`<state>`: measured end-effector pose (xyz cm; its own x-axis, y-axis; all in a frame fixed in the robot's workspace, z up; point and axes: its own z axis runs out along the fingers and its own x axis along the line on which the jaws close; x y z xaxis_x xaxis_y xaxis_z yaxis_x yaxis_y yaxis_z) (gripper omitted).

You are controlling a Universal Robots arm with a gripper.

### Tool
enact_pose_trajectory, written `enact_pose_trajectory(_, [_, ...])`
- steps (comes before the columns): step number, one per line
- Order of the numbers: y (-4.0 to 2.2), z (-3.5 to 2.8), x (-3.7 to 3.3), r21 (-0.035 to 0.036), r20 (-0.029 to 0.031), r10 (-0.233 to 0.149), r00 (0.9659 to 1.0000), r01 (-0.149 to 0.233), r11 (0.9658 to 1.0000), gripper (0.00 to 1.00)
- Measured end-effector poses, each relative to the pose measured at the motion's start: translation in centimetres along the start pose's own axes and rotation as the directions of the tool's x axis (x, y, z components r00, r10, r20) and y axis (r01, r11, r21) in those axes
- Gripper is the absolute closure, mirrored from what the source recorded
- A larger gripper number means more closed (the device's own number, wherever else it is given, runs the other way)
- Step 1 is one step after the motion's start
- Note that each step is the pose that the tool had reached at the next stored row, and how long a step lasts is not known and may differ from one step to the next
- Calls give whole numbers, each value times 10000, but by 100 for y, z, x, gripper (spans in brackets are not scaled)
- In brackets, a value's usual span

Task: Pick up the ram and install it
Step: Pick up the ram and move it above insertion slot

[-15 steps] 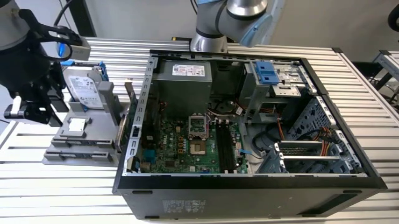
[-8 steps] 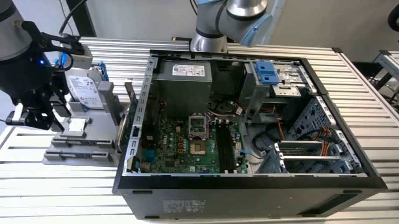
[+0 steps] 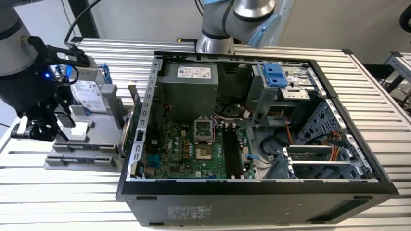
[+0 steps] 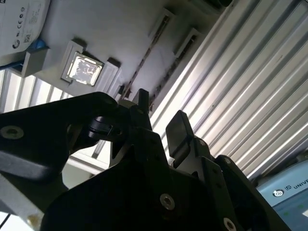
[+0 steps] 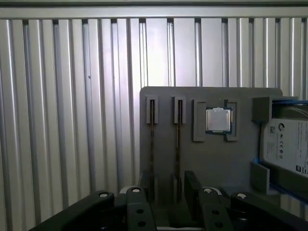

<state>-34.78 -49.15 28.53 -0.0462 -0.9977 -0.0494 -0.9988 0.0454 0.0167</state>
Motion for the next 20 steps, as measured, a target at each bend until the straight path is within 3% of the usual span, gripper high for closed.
enact_pose_trajectory(20, [-19,357,39,-7,-1,147,9999,-147,9999,0])
